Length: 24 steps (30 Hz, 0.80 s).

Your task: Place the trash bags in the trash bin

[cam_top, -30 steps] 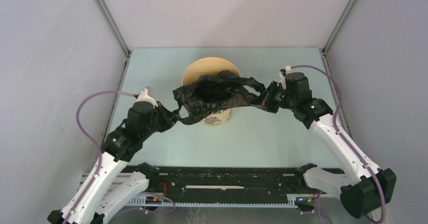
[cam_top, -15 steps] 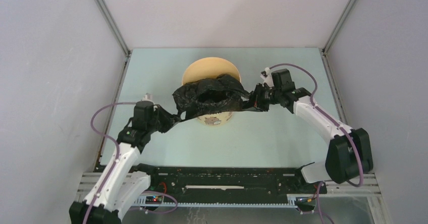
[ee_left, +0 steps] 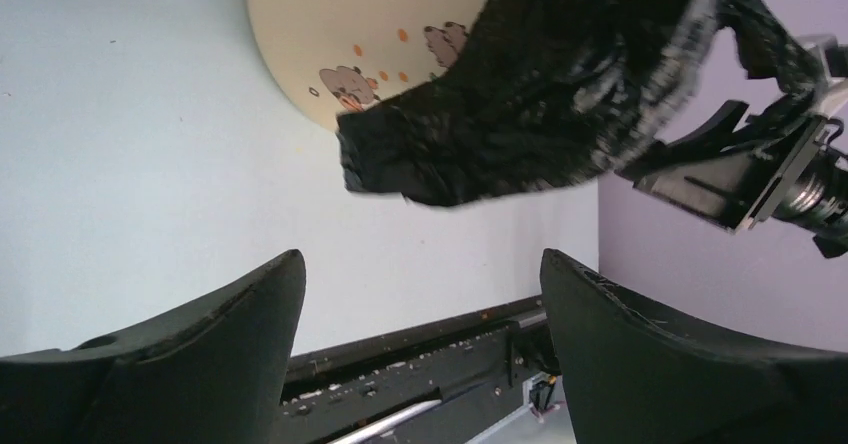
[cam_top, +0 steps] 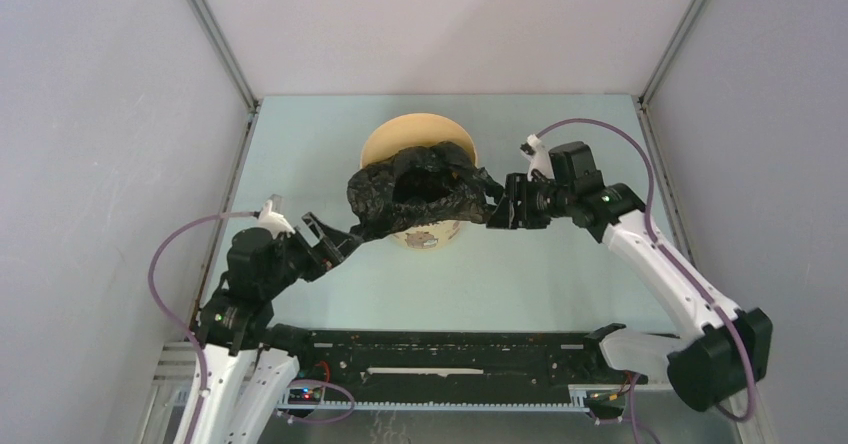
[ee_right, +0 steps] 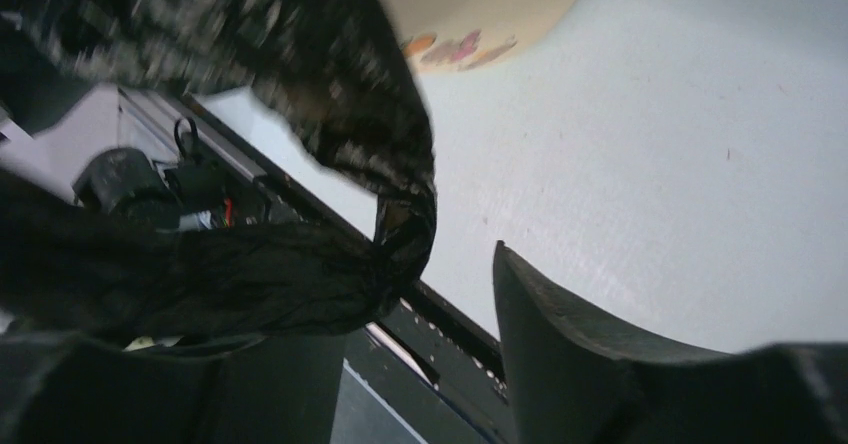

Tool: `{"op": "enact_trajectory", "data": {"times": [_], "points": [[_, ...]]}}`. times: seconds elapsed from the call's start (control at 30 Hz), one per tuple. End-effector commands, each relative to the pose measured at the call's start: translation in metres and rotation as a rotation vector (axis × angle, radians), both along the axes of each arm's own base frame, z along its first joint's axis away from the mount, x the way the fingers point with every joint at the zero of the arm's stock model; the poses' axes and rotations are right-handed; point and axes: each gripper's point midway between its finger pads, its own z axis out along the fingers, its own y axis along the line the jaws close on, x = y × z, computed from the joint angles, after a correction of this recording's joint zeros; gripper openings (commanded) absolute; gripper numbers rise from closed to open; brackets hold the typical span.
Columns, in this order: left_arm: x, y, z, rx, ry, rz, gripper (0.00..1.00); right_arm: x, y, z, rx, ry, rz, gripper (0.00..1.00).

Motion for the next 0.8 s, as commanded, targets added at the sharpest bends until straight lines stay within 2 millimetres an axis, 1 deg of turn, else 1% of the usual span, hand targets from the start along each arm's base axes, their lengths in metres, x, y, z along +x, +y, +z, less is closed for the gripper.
{"op": "enact_trajectory", "data": {"times": [0.0,0.1,0.2,0.27,0.33,0.43,0.47,0.5,0.57,0.63,0.7,0.77], "points": [[-0.02,-0.002,0.04,-0.004,-0.066,-0.05,0.92,-0.034,-0.013,0.023,-0.075,-0.092,0.063,0.65],[-0.022,-0.001,0.07,0.019,-0.133,-0.071,0.93,-0.052,-0.02,0.034,-0.097,-0.132,0.085,0.71],[-0.013,0.003,0.099,0.087,-0.178,-0.077,0.93,-0.057,-0.027,0.051,-0.129,-0.183,0.074,0.76],[-0.005,0.009,0.113,0.176,-0.184,-0.074,0.93,-0.052,-0.03,0.065,-0.147,-0.228,0.05,0.78],[0.006,0.012,0.124,0.287,-0.19,-0.07,0.93,-0.04,-0.03,0.078,-0.163,-0.282,0.025,0.79],[0.024,0.006,0.133,0.454,-0.189,-0.09,0.93,-0.019,-0.024,0.098,-0.187,-0.342,-0.003,0.8],[0.03,0.005,0.141,0.514,-0.201,-0.074,0.93,-0.01,-0.024,0.104,-0.214,-0.36,-0.028,0.8],[0.034,-0.002,0.142,0.572,-0.199,-0.093,0.94,-0.002,-0.019,0.107,-0.242,-0.368,-0.036,0.8],[0.044,-0.005,0.144,0.668,-0.187,-0.07,0.94,0.011,-0.017,0.115,-0.294,-0.404,-0.069,0.79],[0.053,-0.006,0.143,0.725,-0.176,-0.044,0.95,0.02,-0.011,0.122,-0.322,-0.431,-0.075,0.78],[0.06,-0.009,0.137,0.762,-0.163,-0.031,0.97,0.026,-0.004,0.128,-0.329,-0.453,-0.072,0.75],[0.066,-0.014,0.125,0.808,-0.137,-0.053,0.99,0.03,0.003,0.129,-0.326,-0.462,-0.068,0.7]]}}
